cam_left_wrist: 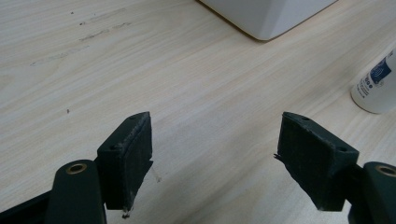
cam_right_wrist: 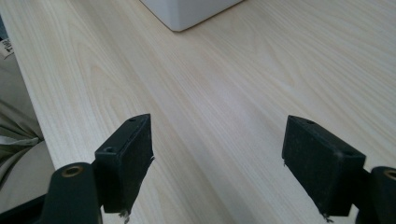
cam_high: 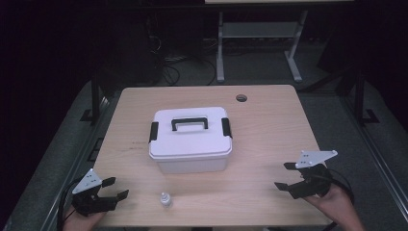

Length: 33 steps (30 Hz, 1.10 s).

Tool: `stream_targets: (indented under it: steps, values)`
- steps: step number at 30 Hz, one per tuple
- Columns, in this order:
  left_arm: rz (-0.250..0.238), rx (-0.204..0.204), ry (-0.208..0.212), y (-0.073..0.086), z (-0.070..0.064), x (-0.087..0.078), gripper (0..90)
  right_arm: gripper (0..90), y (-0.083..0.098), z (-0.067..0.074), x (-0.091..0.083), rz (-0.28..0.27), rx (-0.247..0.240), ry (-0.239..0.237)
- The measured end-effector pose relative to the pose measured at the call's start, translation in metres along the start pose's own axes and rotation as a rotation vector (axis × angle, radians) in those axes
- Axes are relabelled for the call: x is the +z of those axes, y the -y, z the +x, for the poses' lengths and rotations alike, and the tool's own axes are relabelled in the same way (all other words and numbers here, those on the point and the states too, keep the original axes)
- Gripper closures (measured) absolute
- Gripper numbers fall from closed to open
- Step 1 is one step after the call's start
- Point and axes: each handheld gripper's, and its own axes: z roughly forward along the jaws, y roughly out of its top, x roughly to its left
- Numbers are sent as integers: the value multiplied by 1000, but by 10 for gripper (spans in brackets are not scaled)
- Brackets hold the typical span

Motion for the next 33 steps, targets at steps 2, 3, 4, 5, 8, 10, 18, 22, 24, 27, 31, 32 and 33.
stream_targets:
  steps: [2,3,4,5,8,10,18,22,24,27,31,32,33]
  values:
    - [-7,-5,1,-1,0,-1,261,241,-4,-2,-1,4,-6,-8]
    - [-9,-4,-2,-1,0,-1,261,240,-8,-4,-1,4,-14,-16]
    - [-9,-4,-2,-1,0,-1,260,240,-10,-5,-2,8,-17,-21]
    - [-9,-5,-3,-1,0,-2,260,240,-12,-5,-2,8,-18,-23]
    - [-15,-10,-3,0,2,-3,259,240,-18,-8,-3,12,-30,-30]
    - [-17,-12,-2,0,2,-3,258,240,-23,-9,-3,15,-38,-38]
    - [-24,-9,-3,0,2,-4,258,239,-41,-14,-5,32,-64,-53]
    - [-27,-10,-5,1,3,-4,257,240,-50,-14,-3,42,-82,-64]
    - [-17,-11,1,1,3,-4,253,240,-54,-14,-2,47,-82,-71]
    - [-18,-9,2,1,3,-3,252,240,-58,-14,-2,48,-89,-78]
    - [-24,-8,1,0,2,-4,252,240,-61,-16,-3,44,-86,-84]
    - [-24,-8,1,0,2,-4,252,240,-61,-16,-3,44,-86,-84]
    - [-21,-10,2,1,2,-4,252,240,-62,-17,-3,48,-90,-86]
